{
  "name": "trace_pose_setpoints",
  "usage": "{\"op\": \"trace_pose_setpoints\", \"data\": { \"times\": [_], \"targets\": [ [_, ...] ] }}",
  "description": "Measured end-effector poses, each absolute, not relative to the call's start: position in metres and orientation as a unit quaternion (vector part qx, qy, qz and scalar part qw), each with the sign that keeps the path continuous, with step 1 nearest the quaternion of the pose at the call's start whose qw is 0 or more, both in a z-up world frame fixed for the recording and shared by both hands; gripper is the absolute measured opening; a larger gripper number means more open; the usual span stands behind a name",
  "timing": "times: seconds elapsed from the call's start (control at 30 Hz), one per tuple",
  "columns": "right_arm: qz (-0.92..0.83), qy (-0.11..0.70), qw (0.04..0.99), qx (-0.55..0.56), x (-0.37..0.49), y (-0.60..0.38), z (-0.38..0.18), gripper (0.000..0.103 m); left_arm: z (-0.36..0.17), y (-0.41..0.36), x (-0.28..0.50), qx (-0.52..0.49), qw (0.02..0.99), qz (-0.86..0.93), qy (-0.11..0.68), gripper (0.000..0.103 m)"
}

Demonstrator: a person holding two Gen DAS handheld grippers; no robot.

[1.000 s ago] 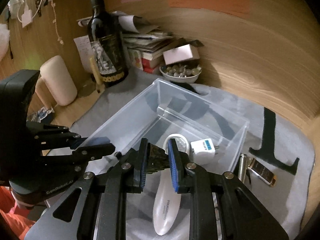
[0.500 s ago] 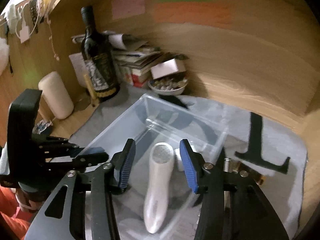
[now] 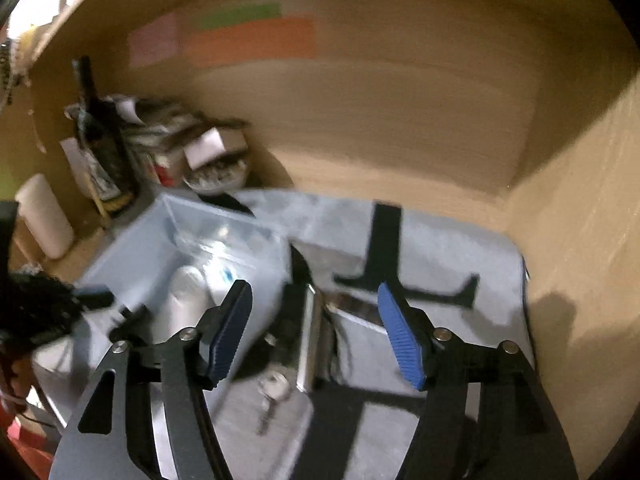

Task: Organize rigid objects
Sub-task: 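Grasp the silver flashlight with the right tool and lift it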

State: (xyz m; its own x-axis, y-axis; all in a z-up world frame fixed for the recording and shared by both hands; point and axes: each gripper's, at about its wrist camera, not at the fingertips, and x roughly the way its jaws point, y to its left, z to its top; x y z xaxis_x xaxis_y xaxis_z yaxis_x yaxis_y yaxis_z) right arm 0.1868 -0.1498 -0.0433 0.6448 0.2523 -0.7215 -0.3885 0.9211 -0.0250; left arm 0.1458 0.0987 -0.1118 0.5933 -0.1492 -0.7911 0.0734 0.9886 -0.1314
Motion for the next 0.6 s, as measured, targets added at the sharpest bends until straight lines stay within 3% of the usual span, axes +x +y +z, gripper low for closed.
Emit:
{"op": "trace_pose_setpoints", "data": {
  "times": [0.2, 0.3, 0.6],
  "targets": [
    [0.166, 0.424, 0.887, -0.073, 0.189, -0.164, -0.078, 0.061, -0.112, 0.098, 0.145, -0.043, 0.891, -0.061, 0.447, 0.009],
    [0.18, 0.448, 0.873, -0.068, 0.193, -0.162, -0.091, 0.04, -0.112, 0.098, 0.146, -0.043, 0.891, -0.061, 0.447, 0.009],
    [0.183, 0.474, 0.855, -0.101, 0.216, -0.139, -0.114, 0.038, -0.112, 0.099, 0.146, -0.044, 0.891, -0.062, 0.447, 0.009]
  ]
}}
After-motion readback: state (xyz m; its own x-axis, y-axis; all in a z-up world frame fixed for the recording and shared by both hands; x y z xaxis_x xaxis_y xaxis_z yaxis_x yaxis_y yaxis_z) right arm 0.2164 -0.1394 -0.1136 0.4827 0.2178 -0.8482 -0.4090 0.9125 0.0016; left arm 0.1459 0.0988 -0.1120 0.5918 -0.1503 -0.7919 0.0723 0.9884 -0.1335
